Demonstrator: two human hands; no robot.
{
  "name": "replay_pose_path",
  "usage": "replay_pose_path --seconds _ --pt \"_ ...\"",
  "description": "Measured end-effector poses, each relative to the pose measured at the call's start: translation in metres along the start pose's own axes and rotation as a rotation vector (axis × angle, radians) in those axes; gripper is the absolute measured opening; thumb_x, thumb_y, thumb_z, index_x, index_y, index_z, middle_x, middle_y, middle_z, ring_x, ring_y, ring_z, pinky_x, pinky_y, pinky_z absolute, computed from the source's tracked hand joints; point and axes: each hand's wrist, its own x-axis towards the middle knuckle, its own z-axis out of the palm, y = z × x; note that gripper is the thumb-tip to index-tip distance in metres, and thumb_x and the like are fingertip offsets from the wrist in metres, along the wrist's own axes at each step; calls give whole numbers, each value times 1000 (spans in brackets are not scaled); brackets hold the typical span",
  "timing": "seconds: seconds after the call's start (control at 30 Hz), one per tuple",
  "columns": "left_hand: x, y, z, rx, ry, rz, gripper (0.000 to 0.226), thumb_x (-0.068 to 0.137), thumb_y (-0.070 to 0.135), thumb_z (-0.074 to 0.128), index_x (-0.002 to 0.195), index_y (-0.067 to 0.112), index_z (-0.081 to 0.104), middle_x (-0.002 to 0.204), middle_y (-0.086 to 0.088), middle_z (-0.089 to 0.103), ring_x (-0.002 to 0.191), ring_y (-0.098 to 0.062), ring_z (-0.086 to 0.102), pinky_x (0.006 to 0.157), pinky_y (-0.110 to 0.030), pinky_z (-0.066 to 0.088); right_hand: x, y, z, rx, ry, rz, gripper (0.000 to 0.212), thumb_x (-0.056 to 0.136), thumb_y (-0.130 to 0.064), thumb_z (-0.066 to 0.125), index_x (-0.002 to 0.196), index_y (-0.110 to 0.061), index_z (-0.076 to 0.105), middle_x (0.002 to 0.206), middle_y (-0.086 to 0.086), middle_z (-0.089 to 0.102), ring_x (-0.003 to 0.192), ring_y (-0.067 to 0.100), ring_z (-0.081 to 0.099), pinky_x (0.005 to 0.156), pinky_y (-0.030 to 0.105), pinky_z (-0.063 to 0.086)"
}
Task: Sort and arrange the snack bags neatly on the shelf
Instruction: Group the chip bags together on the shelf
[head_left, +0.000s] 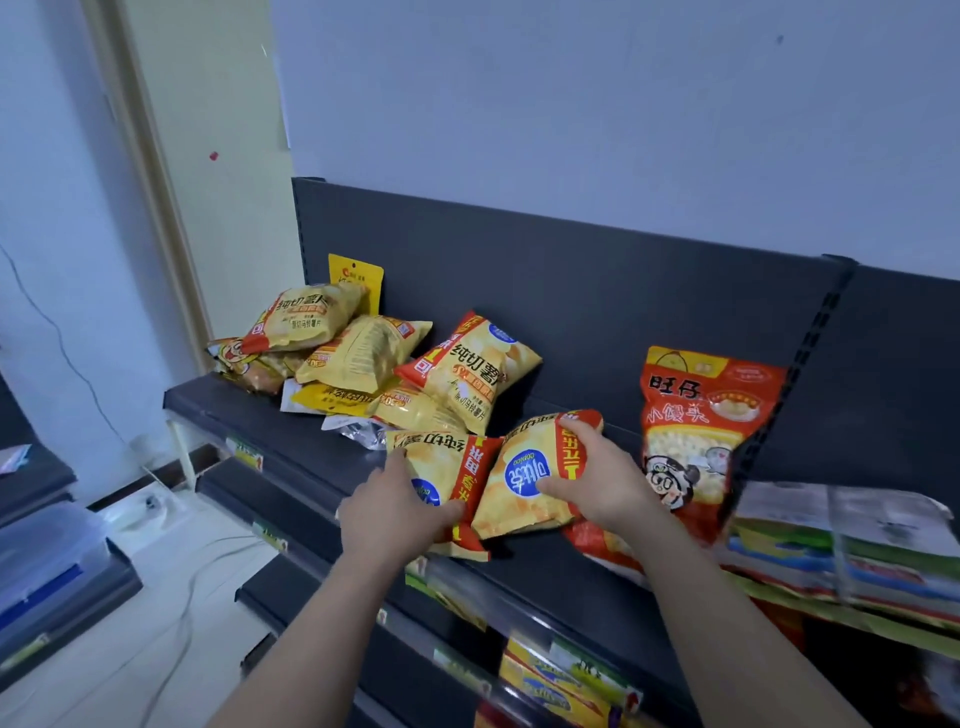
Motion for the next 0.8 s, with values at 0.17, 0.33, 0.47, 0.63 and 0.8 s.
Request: replay_pose_path --seconds 0.17,0.33,0.47,0.63,0.8 --pt "28 22 26 223 31 31 103 67 77 57 147 21 24 134 -5 50 120 -28 52 94 -40 40 45 16 10 -128 -47 35 81 82 -39 73 147 -40 24 123 2 56 107 22 57 95 42 49" --pt "42 18 41 222 62 24 108 65 81 56 148 22 20 133 -5 47 118 -28 50 93 -40 41 66 25 21 -228 -33 33 77 88 -43 62 151 -37 18 122 5 51 110 24 53 100 44 43" --pt "39 17 42 194 59 15 115 60 87 55 148 22 19 133 -6 48 121 -28 50 96 -40 39 67 25 26 -297 -16 59 78 86 -47 60 151 -35 18 132 9 47 113 29 53 100 47 44" --pt "30 17 33 181 102 69 117 61 90 49 148 17 21 145 -11 38 132 -32 39 107 -43 31 47 18 21 -340 102 60 75 84 -45 61 149 -29 27 147 13 38 130 33 41 106 45 38" --pt "24 37 24 42 201 309 90 76 65 63 145 13 38 144 -15 43 132 -34 37 110 -47 27 5 19 0 -325 220 101 68 88 -48 59 148 -28 33 152 12 34 138 31 33 113 46 30"
